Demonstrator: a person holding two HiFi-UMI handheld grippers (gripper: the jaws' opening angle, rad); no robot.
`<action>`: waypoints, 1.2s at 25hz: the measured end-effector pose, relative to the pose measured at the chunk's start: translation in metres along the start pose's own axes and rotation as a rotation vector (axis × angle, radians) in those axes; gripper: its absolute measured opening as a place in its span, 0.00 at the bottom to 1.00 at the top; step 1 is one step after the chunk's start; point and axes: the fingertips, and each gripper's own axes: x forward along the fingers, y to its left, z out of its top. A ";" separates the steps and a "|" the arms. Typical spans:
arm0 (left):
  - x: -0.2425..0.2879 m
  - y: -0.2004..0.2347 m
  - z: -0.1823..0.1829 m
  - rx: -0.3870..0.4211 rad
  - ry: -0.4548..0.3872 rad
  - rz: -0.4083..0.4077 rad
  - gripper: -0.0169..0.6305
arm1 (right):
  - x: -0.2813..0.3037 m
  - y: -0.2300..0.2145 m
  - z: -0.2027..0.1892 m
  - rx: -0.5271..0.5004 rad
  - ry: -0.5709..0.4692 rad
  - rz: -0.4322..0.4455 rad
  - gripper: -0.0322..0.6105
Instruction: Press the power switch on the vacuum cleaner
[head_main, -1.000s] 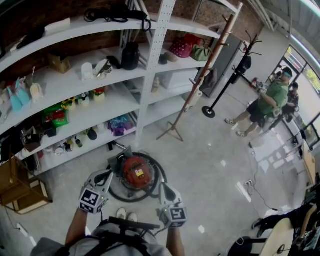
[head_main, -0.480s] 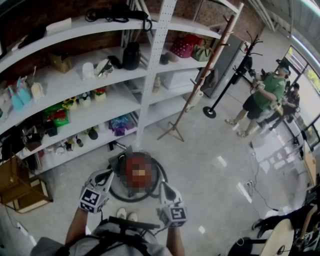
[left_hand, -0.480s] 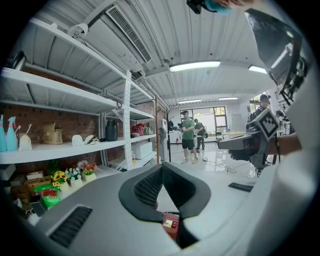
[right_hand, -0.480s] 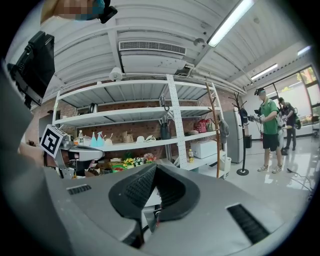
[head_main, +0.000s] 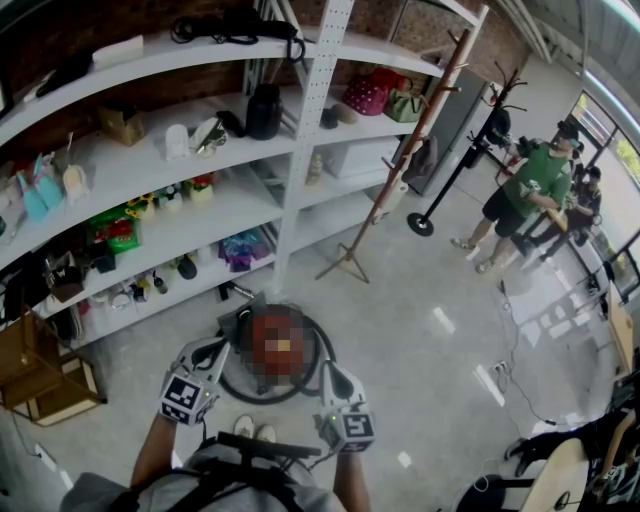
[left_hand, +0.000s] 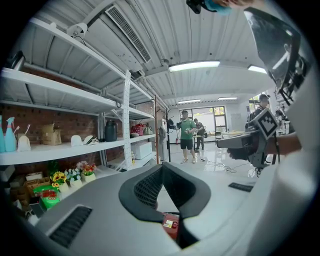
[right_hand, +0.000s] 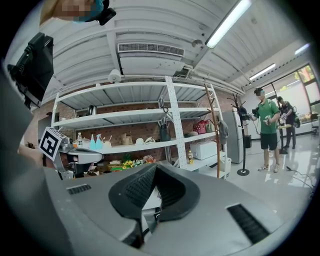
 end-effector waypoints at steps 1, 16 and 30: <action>0.000 0.000 0.000 0.000 0.000 0.000 0.04 | 0.001 0.000 0.000 -0.002 -0.001 0.003 0.07; 0.004 0.007 -0.003 -0.014 -0.008 -0.005 0.04 | 0.009 0.008 0.005 -0.017 -0.007 0.017 0.07; 0.005 0.014 0.002 0.001 -0.010 -0.004 0.04 | 0.014 0.011 0.007 -0.021 0.003 0.025 0.07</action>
